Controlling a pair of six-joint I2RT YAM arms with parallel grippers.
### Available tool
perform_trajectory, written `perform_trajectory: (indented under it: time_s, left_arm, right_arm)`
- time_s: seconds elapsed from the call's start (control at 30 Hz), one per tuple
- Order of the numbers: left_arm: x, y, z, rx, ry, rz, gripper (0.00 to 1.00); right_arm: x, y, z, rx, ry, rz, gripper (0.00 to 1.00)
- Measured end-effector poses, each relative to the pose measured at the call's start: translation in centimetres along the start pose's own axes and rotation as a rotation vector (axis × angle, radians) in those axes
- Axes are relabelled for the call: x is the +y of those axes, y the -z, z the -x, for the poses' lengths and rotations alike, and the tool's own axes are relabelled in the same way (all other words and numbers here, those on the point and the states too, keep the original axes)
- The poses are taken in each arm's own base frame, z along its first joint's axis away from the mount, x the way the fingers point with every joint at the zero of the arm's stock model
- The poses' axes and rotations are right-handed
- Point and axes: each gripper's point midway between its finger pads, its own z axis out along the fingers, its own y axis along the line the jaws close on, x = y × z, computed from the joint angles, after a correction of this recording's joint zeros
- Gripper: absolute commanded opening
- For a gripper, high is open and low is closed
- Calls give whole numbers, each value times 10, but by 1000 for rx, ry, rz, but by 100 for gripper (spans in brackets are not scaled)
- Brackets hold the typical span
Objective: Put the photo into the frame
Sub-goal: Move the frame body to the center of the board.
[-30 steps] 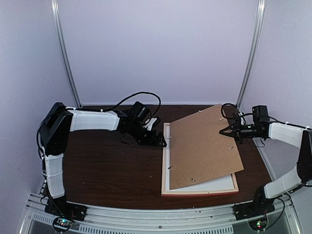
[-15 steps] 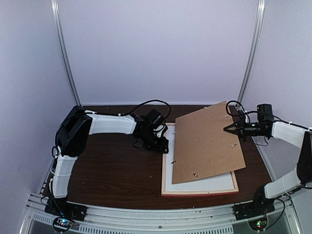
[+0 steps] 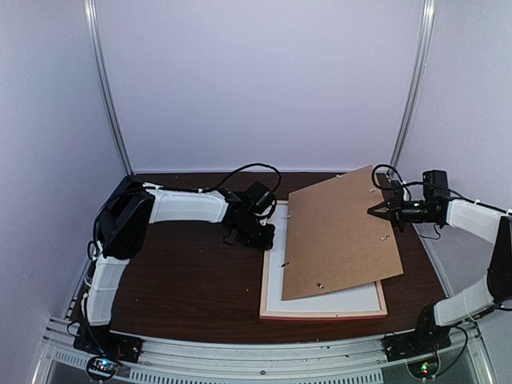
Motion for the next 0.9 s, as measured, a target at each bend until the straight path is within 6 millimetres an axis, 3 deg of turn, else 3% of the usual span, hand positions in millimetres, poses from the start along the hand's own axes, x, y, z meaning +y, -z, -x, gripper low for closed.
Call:
perform_trajectory:
  time_s: [0.37, 0.77, 0.9]
  left_arm:
    - [28, 14, -9, -53, 11, 108, 27]
    - [74, 45, -44, -37, 65, 202, 27]
    - [80, 53, -55, -27, 84, 206, 29]
  right_arm:
    - [3, 0, 3, -9, 2, 10, 0]
    - [11, -7, -3, 15, 12, 26, 0]
    - [18, -14, -9, 36, 26, 39, 0]
